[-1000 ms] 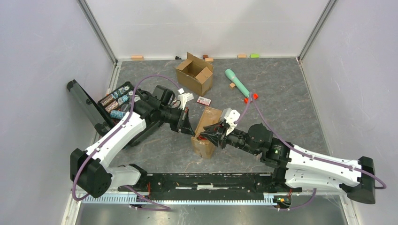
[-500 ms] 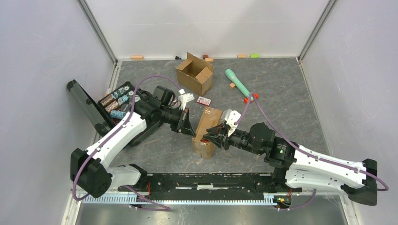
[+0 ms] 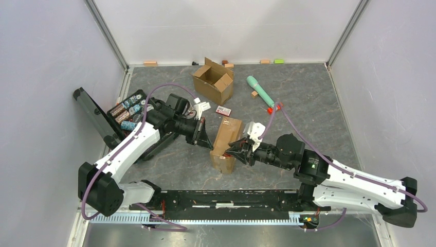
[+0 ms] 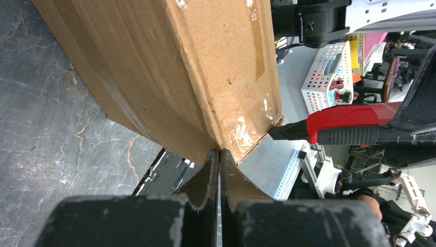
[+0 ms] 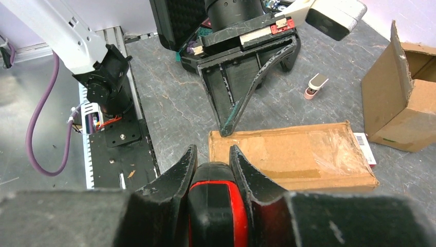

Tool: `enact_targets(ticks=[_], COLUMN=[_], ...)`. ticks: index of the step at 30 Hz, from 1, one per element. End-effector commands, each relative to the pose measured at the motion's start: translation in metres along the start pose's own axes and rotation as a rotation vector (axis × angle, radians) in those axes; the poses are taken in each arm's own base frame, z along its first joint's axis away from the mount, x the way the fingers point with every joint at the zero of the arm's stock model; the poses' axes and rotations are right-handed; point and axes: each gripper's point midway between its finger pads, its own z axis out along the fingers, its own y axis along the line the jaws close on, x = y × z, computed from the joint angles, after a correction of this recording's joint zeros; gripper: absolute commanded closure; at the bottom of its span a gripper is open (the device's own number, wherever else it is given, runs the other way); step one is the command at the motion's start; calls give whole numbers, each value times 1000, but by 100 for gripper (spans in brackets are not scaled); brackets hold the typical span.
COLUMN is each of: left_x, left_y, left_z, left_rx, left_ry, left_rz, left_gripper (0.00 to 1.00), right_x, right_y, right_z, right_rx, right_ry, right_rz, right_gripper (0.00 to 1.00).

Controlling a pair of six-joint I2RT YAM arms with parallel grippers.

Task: Unpack the express box
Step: Cut the express box at the center of the board.

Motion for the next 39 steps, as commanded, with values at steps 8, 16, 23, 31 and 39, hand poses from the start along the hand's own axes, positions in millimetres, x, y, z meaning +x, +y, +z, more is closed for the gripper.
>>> enact_targets(ticks=[8,16,23,31,39], left_x=[-12,-11,-31,-32,-11], left_y=[37,29,16,-14,14], left_z=[-7,-4,-32,-31,5], left_rx=[-159,-151,-252,-141,-179], left_ry=[-59,-42,-164,-180,-77], left_rz=[12,46,21,25,8], left_gripper=[98,98,59,38,40], right_x=[-9,-64,-45,-38,-42], right_y=[1,-5,-5,-3,-6], right_z=[-29,-6,3,6,5], right_rx=[2,34,34,29,47], right_ry=[56,-126,-83,-87,-122], right_rz=[7,-20,-12,17,38], right_gripper=[100,100,100,100,100])
